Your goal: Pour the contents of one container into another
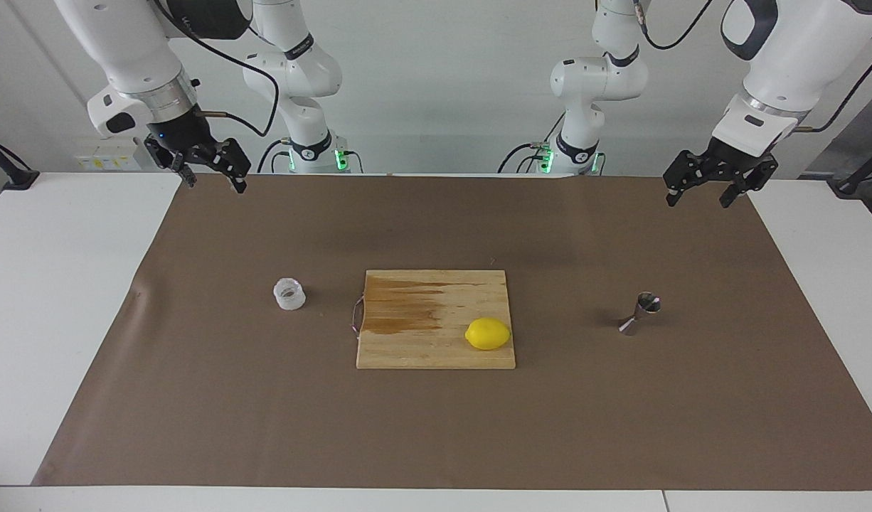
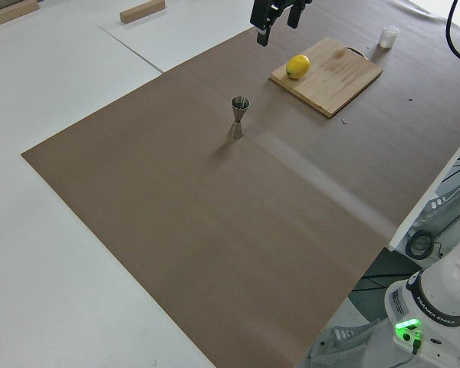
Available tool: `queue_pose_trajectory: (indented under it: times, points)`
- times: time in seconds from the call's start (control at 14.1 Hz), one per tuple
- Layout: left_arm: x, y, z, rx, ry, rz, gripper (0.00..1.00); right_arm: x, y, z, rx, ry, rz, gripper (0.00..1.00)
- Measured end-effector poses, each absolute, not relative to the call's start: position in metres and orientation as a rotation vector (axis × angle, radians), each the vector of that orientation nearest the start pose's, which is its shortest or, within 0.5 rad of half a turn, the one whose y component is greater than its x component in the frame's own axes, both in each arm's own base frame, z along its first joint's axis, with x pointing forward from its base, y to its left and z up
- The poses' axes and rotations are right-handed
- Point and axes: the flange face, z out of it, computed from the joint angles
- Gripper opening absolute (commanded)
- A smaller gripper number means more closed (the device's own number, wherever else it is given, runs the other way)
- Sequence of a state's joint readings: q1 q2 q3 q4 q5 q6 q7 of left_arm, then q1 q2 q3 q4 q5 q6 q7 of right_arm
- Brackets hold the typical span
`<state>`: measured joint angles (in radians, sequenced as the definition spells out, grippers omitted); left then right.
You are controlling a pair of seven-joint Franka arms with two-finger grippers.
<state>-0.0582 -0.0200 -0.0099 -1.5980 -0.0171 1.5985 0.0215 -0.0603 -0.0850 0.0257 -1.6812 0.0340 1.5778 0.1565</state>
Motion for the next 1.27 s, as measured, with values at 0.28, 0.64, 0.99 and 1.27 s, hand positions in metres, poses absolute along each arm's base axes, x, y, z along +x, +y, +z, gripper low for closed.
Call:
queue_pose_trajectory:
  times: [0.28,0.64,0.99,1.27]
  points:
    - [0.549,-0.042,0.625,-3.156,0.148,-0.031,1.00,0.527,-0.014,0.619,-3.096,0.298,0.032,1.00]
    - [0.549,-0.044,0.622,-3.155,0.153,-0.015,1.00,0.527,-0.014,0.619,-3.096,0.298,0.032,1.00]
    - [0.554,-0.042,0.622,-3.155,0.146,-0.085,1.00,0.527,-0.014,0.619,-3.096,0.298,0.032,1.00]
    - [0.563,-0.039,0.598,-3.203,0.112,-0.047,1.00,0.527,-0.014,0.619,-3.096,0.298,0.032,1.00]
